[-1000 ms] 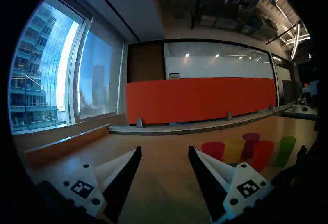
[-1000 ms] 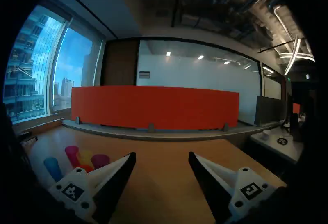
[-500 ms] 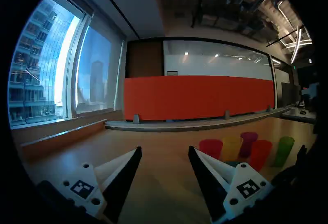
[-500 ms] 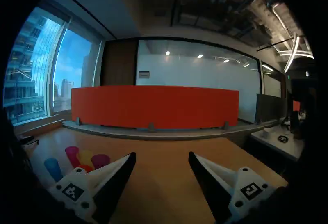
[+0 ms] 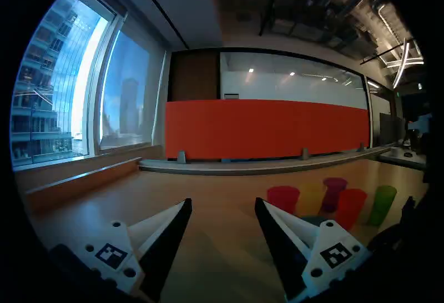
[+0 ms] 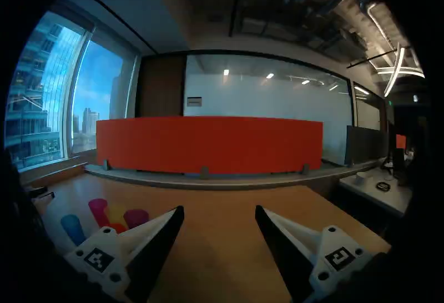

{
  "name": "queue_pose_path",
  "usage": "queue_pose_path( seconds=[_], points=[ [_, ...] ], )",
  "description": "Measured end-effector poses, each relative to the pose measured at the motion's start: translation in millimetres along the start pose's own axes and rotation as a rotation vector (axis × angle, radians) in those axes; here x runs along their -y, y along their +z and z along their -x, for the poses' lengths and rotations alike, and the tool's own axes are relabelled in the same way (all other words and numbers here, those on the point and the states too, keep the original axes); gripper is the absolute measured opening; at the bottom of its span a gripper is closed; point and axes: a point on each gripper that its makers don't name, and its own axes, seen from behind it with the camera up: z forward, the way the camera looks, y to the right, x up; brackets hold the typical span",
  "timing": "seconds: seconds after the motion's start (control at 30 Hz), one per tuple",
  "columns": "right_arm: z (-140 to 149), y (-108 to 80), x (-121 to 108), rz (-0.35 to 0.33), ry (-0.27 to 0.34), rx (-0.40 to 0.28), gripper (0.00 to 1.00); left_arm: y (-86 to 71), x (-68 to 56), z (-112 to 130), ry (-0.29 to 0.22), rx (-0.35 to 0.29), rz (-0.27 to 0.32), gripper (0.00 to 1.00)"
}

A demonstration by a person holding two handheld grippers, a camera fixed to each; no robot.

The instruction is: Pour water

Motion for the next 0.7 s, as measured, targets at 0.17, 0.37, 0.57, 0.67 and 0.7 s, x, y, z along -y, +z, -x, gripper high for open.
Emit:
queue_pose_path(
  seconds=[0.17,0.37,0.57,0.67,0.7],
  points=[
    [-1.6,-1.6,-0.5,-0.001,-0.001,-0.002,0.99,-0.1,0.3,-0.1,0.0,0.0,0.002,0.84],
    [-0.6,-3.9,-5.8,0.004,-0.001,-0.003,0.99,-1.1,0.5,-0.2,0.001,0.001,0.004,0.84],
    [1.3,-6.4,-9.4,0.001,0.017,-0.015,0.99,-0.6,0.6,-0.3,0.002,0.002,0.004,0.84],
    [2.4,-8.0,-9.9,-0.008,0.023,-0.026,0.99,-0.8,0.9,-0.4,0.003,0.002,0.004,0.84],
    [2.4,-8.5,-9.8,-0.012,0.025,-0.03,0.99,-0.9,1.0,-0.3,0.003,0.002,0.003,0.84]
  ],
)
